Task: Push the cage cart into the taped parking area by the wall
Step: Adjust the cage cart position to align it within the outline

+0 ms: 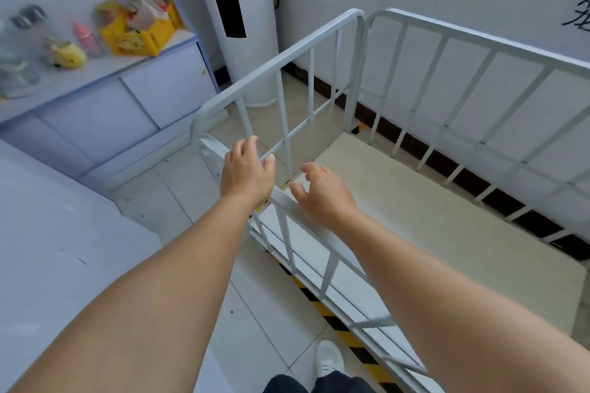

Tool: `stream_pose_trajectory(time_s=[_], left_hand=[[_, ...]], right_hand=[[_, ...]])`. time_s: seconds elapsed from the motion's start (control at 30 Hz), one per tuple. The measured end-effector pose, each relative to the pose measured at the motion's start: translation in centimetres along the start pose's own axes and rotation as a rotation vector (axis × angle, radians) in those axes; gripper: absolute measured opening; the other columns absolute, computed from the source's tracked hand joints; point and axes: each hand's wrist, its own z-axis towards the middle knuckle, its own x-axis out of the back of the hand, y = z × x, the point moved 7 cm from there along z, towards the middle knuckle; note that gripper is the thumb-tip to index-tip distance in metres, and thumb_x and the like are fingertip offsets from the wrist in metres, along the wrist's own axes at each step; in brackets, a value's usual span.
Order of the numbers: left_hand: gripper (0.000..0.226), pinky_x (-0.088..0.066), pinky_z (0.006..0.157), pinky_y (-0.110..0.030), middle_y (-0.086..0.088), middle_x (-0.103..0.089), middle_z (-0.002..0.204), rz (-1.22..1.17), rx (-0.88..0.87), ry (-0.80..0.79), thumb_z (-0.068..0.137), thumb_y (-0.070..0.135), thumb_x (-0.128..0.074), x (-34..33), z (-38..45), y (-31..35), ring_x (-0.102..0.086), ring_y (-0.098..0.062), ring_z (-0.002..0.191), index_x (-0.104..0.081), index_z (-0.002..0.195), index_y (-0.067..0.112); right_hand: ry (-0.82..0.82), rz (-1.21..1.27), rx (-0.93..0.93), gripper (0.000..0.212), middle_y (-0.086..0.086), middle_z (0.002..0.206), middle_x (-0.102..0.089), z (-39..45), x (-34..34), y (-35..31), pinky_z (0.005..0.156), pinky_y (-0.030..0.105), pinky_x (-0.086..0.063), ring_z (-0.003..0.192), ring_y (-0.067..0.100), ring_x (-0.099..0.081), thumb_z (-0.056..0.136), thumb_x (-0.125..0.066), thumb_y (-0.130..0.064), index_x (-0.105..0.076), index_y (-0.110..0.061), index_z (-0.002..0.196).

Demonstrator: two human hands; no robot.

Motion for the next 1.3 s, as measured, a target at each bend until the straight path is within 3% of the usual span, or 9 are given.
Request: stream_pose_trajectory(time_s=[0.33, 0.5, 0.6, 0.7, 0.8, 0.87, 0.97, 1.07, 1.3], left_hand=[[0.059, -0.023, 0.111, -0.043, -0.009, -0.02, 0.154, 0.222, 0.007, -0.004, 0.096, 0.038, -0.043, 1.9, 14.6, -7.6, -0.022, -0.031, 0.137, -0.023, 0.147, 0.017], [0.051, -0.038, 0.099, -0.04, -0.008, -0.053, 0.135, 0.002, -0.063, -0.446, 0.098, 0.044, -0.037, -1.5, 21.6, -9.8, -0.048, -0.029, 0.122, -0.03, 0.145, 0.026], [0.048, -0.04, 0.097, -0.038, -0.004, -0.055, 0.126, -0.054, -0.217, -0.615, 0.099, 0.042, -0.039, -3.0, 23.3, -9.0, -0.052, -0.024, 0.114, -0.032, 0.144, 0.028], [0.047, -0.041, 0.094, -0.039, -0.006, -0.042, 0.135, 0.051, -0.363, -0.46, 0.098, 0.036, -0.042, -2.5, 25.8, -7.3, -0.045, -0.025, 0.118, -0.033, 0.143, 0.024], [0.048, -0.04, 0.087, -0.034, -0.004, -0.041, 0.124, 0.243, -0.599, -0.204, 0.094, 0.032, -0.048, -1.4, 28.2, -5.4, -0.04, -0.022, 0.11, -0.034, 0.139, 0.022], [0.054, -0.039, 0.09, -0.034, -0.006, -0.04, 0.127, 0.19, -0.469, -0.266, 0.093, 0.035, -0.048, -2.2, 30.5, -6.4, -0.041, -0.024, 0.111, -0.028, 0.142, 0.023], [0.056, -0.047, 0.089, -0.04, -0.005, -0.045, 0.137, -0.13, -0.203, -0.574, 0.096, 0.039, -0.038, -5.3, 31.5, -9.1, -0.055, -0.029, 0.107, -0.014, 0.147, 0.034], [0.052, -0.055, 0.077, -0.041, -0.002, -0.052, 0.131, -0.237, -0.187, -0.617, 0.097, 0.039, -0.032, -5.9, 31.8, -9.7, -0.063, -0.027, 0.088, -0.011, 0.144, 0.044], [0.054, -0.052, 0.087, -0.051, -0.008, -0.039, 0.146, -0.14, -0.27, -0.561, 0.098, 0.036, -0.027, -6.8, 32.7, -8.4, -0.058, -0.032, 0.108, -0.006, 0.148, 0.043]], right_hand=[[-0.168, -0.011, 0.031, 0.061, 0.004, 0.139, -0.047, 9.1, -5.0, -7.1, 0.098, 0.038, -0.041, 0.123, 0.025, -0.048, 0.095, -0.043, -0.051, -0.031, -0.018, 0.144], [-0.258, 0.011, -0.099, 0.071, 0.009, 0.128, -0.056, 13.7, -10.0, -11.4, 0.091, 0.043, -0.047, 0.113, 0.03, -0.055, 0.089, -0.047, -0.061, -0.032, -0.014, 0.14], [-0.281, -0.003, -0.196, 0.07, 0.01, 0.124, -0.057, 16.2, -11.8, -13.7, 0.084, 0.042, -0.049, 0.108, 0.031, -0.058, 0.087, -0.051, -0.057, -0.03, -0.014, 0.139], [-0.27, -0.11, -0.265, 0.055, 0.01, 0.112, -0.062, 18.0, -12.3, -14.6, 0.075, 0.039, -0.05, 0.097, 0.03, -0.06, 0.088, -0.053, -0.052, -0.043, -0.014, 0.126], [-0.251, -0.16, -0.3, 0.035, 0.005, 0.09, -0.063, 18.4, -12.5, -14.8, 0.066, 0.034, -0.047, 0.08, 0.028, -0.059, 0.086, -0.053, -0.048, -0.056, -0.015, 0.098], [-0.24, -0.154, -0.306, 0.031, 0.002, 0.082, -0.058, 18.4, -12.5, -14.9, 0.061, 0.03, -0.042, 0.073, 0.026, -0.053, 0.085, -0.054, -0.049, -0.054, -0.018, 0.089], [-0.241, -0.143, -0.305, 0.029, -0.002, 0.069, -0.048, 18.6, -12.2, -14.8, 0.051, 0.027, -0.034, 0.069, 0.024, -0.05, 0.085, -0.054, -0.048, -0.05, -0.021, 0.08], [-0.259, -0.122, -0.333, 0.031, -0.004, 0.066, -0.045, 18.6, -12.1, -14.8, 0.048, 0.025, -0.032, 0.068, 0.024, -0.051, 0.085, -0.053, -0.045, -0.041, -0.024, 0.066], [-0.267, -0.084, -0.358, 0.034, -0.003, 0.066, -0.045, 19.2, -11.8, -13.9, 0.048, 0.025, -0.033, 0.067, 0.025, -0.05, 0.085, -0.054, -0.046, -0.04, -0.023, 0.065]])
